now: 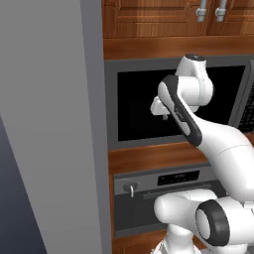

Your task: Place the sponge inside the microwave to prepare for sanitizing.

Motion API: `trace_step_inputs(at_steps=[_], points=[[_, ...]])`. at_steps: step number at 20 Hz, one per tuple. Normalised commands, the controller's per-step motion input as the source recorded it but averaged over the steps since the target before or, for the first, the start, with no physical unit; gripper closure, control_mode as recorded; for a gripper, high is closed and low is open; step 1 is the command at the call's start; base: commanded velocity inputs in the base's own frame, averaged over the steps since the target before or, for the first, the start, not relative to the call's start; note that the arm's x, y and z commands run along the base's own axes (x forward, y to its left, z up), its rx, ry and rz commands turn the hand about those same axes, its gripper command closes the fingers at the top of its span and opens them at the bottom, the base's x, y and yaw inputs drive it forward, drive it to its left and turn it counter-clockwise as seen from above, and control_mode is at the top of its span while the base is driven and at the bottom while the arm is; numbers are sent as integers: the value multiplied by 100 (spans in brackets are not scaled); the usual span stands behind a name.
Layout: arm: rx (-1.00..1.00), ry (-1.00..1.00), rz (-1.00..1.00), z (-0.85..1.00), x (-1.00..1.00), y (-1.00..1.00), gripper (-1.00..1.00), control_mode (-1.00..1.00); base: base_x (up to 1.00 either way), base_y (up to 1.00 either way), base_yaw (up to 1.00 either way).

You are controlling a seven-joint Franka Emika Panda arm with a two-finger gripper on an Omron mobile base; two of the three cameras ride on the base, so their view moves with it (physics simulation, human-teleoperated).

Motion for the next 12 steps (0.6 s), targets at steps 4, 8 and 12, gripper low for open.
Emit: trace_step_inputs(at_steps=[4,8,12], points=[[0,0,0,0,0,0,-100,100,-14,-1,0],[0,0,0,0,0,0,-100,100,-54,-5,-1],[0,0,0,0,0,0,-100,100,-42,-2,0]])
